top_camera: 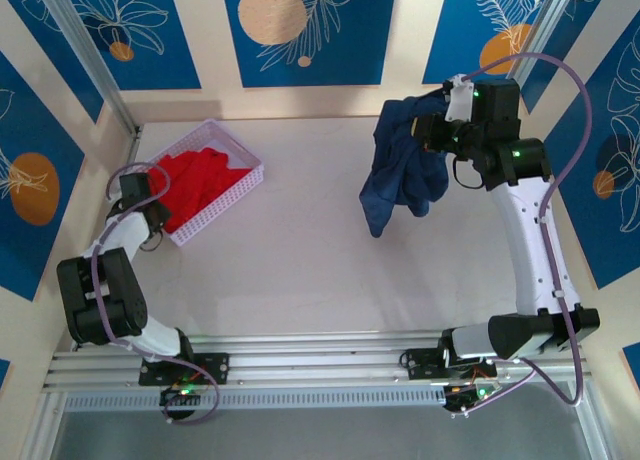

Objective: Fold the inside-out t-shirt

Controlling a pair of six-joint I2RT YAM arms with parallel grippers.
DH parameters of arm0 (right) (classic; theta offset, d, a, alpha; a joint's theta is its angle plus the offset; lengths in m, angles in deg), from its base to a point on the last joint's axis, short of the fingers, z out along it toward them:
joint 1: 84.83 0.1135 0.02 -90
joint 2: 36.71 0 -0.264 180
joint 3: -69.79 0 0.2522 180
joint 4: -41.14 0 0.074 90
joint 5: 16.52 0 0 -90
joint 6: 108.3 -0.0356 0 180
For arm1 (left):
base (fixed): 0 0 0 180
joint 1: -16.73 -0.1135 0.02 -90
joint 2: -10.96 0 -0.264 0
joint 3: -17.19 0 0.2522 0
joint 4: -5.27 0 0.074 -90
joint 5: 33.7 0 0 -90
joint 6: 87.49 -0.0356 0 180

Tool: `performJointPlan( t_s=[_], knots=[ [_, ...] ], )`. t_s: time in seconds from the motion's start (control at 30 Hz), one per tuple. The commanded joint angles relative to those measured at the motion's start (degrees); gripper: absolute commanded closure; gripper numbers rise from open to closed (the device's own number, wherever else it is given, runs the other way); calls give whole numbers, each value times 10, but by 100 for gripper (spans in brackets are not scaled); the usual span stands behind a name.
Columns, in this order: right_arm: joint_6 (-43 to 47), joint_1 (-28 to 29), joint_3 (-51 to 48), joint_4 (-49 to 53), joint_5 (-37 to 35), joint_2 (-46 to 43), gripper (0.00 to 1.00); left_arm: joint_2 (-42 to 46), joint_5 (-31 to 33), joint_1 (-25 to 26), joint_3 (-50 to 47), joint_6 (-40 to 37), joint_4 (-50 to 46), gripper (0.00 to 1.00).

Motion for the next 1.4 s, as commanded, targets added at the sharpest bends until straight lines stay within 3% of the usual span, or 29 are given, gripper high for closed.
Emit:
performJointPlan(
  t_s=[0.0, 0.43, 0.83, 1.03, 1.17, 1.37],
  knots=[
    [-7, 8, -5, -28, 26, 0, 100, 3, 60, -21, 1, 89, 30, 98],
    [-17, 49, -13, -41, 43, 37, 100, -113, 81, -20, 132, 290, -15, 95],
    [-23, 115, 5, -43, 56, 105, 100, -219, 137, 17, 250, 377, -61, 84],
    [-16, 126, 22, -26, 55, 123, 100, -233, 110, 34, 274, 372, -50, 59],
    [-13, 132, 31, -24, 58, 120, 100, -182, 92, 36, 221, 350, -8, 23],
    [-3, 174, 95, -15, 52, 138, 100, -74, 57, 35, 133, 306, 31, 4]
  ],
)
